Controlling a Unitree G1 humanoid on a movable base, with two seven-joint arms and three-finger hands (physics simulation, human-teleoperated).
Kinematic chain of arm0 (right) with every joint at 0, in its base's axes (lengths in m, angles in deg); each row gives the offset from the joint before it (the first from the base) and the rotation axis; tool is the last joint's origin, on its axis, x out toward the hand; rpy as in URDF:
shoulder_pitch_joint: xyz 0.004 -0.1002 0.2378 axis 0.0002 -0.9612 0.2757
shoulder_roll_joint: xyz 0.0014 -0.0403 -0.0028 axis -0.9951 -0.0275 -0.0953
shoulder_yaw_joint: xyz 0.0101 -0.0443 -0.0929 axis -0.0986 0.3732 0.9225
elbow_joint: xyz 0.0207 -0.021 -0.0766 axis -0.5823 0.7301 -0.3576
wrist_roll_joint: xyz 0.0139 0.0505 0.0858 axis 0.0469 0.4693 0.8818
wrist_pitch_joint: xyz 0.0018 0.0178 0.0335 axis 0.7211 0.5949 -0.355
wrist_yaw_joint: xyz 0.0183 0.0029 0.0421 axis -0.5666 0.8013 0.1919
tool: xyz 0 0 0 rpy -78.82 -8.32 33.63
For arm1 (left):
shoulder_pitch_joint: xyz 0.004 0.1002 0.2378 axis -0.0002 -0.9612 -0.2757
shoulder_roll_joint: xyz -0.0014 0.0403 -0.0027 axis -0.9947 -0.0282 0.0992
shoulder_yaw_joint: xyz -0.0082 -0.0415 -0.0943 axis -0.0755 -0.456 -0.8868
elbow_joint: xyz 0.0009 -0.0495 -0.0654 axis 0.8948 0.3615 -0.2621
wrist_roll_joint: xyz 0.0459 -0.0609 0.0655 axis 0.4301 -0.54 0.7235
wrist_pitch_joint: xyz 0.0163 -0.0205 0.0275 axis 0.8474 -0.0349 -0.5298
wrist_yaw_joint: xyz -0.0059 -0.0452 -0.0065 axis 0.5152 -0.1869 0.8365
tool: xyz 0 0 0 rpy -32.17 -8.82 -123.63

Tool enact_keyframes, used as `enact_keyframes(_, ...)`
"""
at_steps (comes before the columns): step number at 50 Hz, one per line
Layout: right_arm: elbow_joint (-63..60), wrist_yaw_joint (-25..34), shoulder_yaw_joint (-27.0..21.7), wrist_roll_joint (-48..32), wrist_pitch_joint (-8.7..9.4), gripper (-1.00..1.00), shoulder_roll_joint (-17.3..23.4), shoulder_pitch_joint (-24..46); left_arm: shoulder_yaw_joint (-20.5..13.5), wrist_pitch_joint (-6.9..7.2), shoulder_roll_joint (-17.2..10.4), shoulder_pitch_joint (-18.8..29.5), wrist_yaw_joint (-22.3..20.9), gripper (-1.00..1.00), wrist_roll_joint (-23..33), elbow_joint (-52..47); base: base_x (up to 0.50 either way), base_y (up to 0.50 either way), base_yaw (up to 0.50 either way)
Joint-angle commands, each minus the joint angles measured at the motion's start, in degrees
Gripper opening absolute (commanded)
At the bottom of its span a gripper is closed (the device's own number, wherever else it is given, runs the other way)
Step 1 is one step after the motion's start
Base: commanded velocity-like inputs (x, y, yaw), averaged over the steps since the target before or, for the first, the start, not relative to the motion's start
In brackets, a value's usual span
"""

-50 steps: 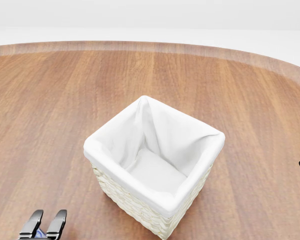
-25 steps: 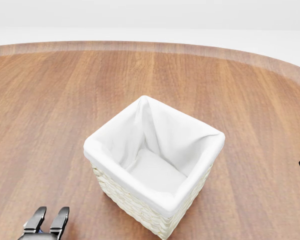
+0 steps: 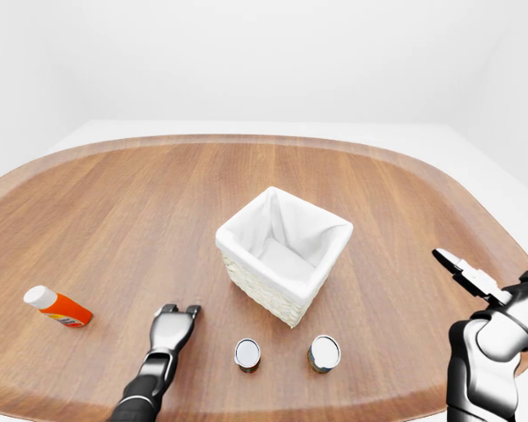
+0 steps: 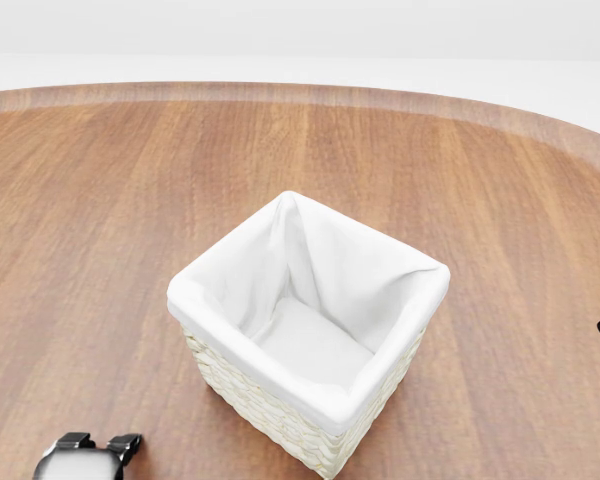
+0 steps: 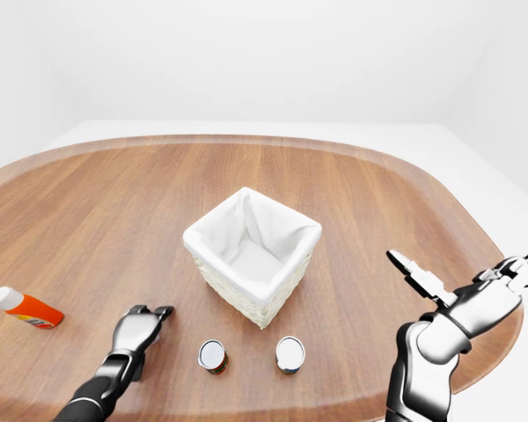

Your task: Pick up the alphabet soup and the cream cheese box, and put them in the basket.

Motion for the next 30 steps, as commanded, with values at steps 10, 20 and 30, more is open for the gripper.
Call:
enact_keyframes(10, -0.62, 0.00, -0.07, -0.02, 0.00, 1.00, -0.18, -0.18, 2.37, 0.00, -0.17, -0.93, 0.12, -0.62, -0.73, 8.23, 0.00, 0.00, 0.00)
enact_keyframes(20, -0.10, 0.00, -0.02, -0.13, 0.00, 1.00, -0.04, -0.02, 0.65, 0.00, -1.44, -4.63, -3.08, -1.00, -1.73, 0.00, 0.00, 0.00, 0.00)
enact_keyframes(30, 0.26, 0.00, 0.01, -0.24, 0.00, 1.00, 0.03, 0.03, 0.14, 0.00, -1.43, -4.60, -3.42, -1.00, -1.43, 0.18, 0.00, 0.00, 0.00)
